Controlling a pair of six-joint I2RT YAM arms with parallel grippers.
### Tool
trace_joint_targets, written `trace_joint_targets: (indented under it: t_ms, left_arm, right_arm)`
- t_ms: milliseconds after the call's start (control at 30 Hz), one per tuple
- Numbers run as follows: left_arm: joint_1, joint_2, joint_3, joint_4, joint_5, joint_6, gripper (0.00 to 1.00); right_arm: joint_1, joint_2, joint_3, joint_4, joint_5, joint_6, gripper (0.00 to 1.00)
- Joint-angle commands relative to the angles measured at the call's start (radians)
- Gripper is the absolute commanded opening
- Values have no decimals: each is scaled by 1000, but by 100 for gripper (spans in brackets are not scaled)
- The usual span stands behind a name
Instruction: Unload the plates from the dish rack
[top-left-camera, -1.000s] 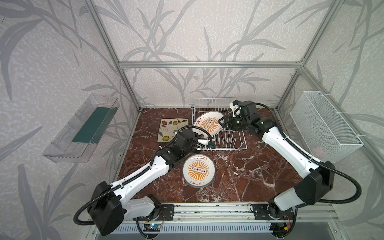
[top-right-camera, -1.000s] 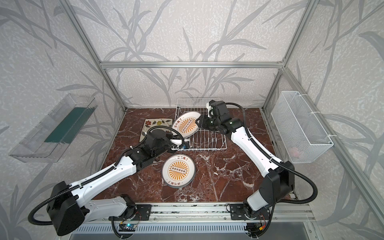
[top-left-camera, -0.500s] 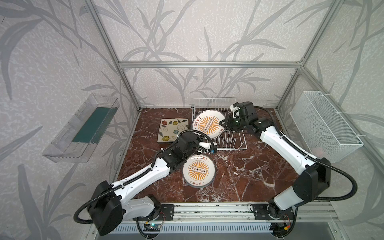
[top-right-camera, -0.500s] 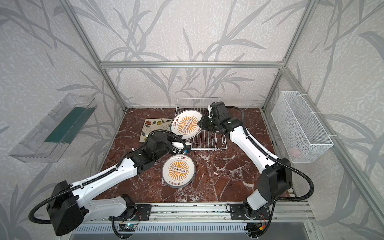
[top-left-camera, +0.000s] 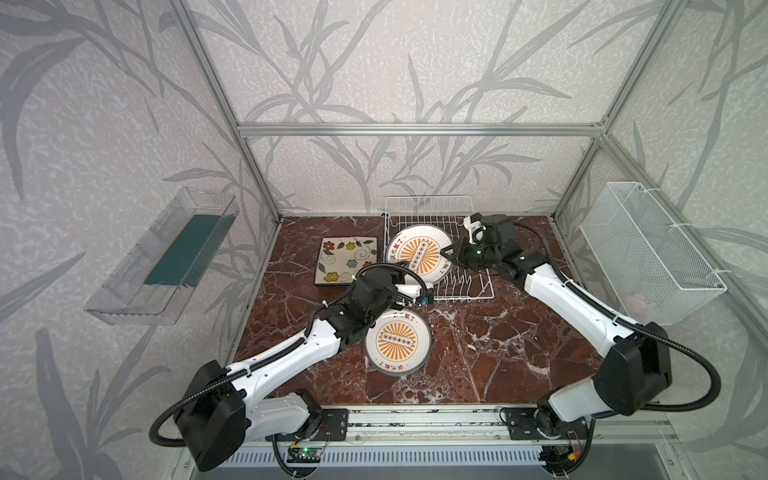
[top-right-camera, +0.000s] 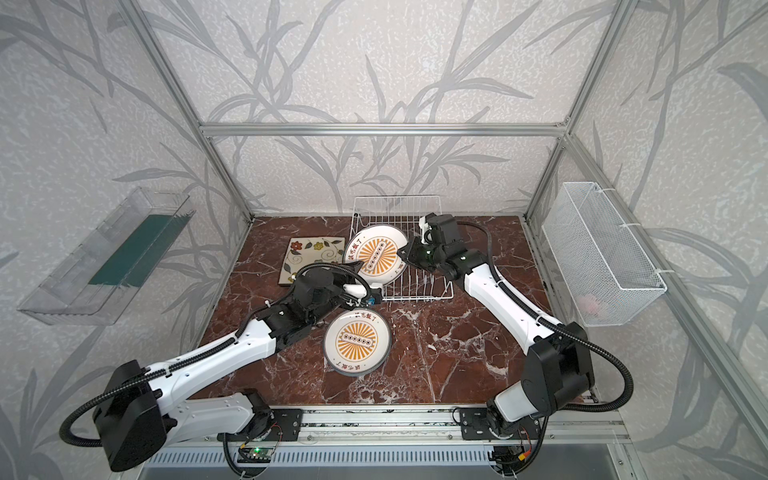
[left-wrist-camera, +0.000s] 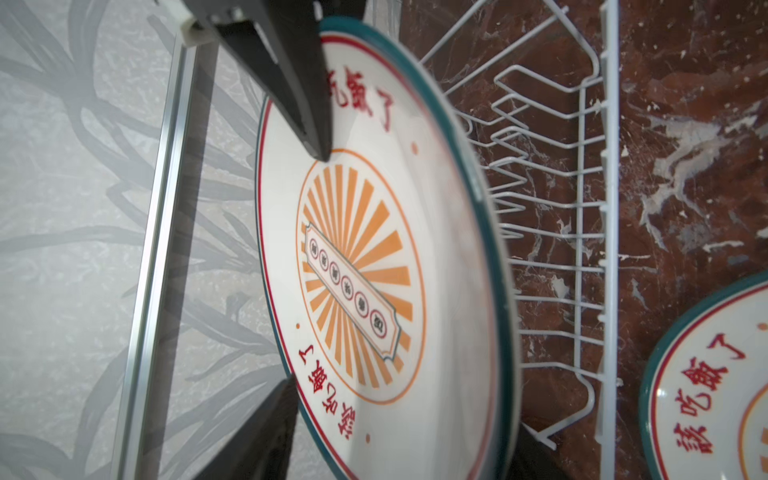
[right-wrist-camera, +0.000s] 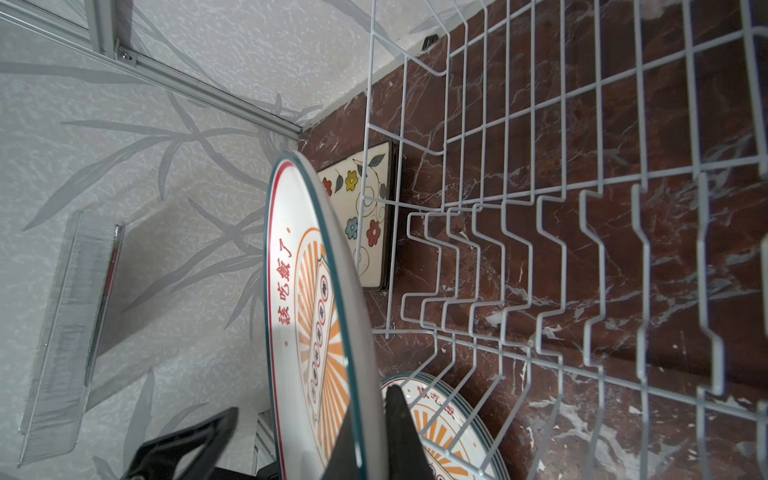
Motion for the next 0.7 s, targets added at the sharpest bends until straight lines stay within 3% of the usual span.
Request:
trace_joint_targets:
  t_ms: [0,133,267,400,567,667]
  left_arm:
    - [3,-21,8,47,8,-23,80]
    - [3,-9,13,45,1,-45,99]
    - [5,-35,-1,98,-11,-99,99]
    - [43,-94,49,11,16,-266,99]
    - [203,-153,143,-159,247,-588,99]
    - [277,-178,181,-228,310,-653,99]
  right_arm:
    - [-52,-84,-38,153,-45,26,0]
    - [-107,-142,-71,191,-69,36,0]
    - [-174,-208,-86,183,-94,0,0]
    - [-210,-285,-88,109,-119,-88,0]
    - [-210,-377,-125,36,-171,-130,0]
    - [-210,-433,-161,-32,-164,-172,0]
